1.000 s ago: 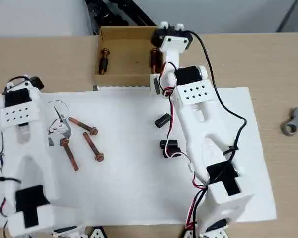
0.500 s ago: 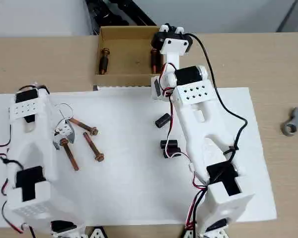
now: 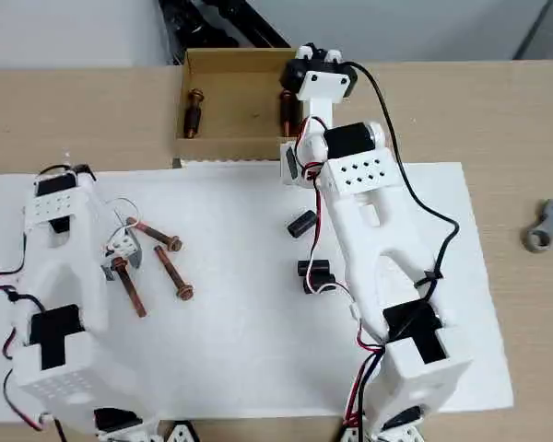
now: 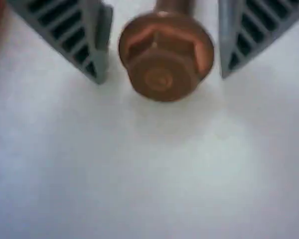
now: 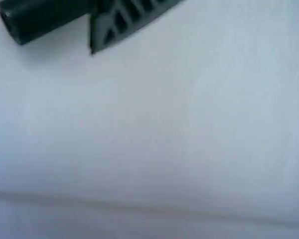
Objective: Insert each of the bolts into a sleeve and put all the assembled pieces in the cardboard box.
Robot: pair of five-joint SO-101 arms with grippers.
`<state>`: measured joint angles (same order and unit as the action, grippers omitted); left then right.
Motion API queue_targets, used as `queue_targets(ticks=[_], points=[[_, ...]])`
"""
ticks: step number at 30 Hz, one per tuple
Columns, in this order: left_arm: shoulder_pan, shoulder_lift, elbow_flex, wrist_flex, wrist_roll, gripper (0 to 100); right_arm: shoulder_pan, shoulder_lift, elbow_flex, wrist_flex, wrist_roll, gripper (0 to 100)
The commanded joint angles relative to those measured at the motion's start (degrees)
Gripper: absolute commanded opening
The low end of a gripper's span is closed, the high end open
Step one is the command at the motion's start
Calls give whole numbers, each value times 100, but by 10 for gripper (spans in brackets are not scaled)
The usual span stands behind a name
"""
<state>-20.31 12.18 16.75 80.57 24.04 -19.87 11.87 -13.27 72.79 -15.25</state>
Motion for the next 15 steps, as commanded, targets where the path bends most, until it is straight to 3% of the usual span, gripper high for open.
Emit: queue_targets(ticks=[1, 10, 15], points=[[-9, -9, 444, -343, 0, 141, 48, -330, -369, -4, -62, 188], [-44, -18, 778, -791, -18, 140, 40, -330, -369, 13, -62, 188], [-44, -9, 778, -791, -501, 22, 40, -338, -369, 13, -62, 188]])
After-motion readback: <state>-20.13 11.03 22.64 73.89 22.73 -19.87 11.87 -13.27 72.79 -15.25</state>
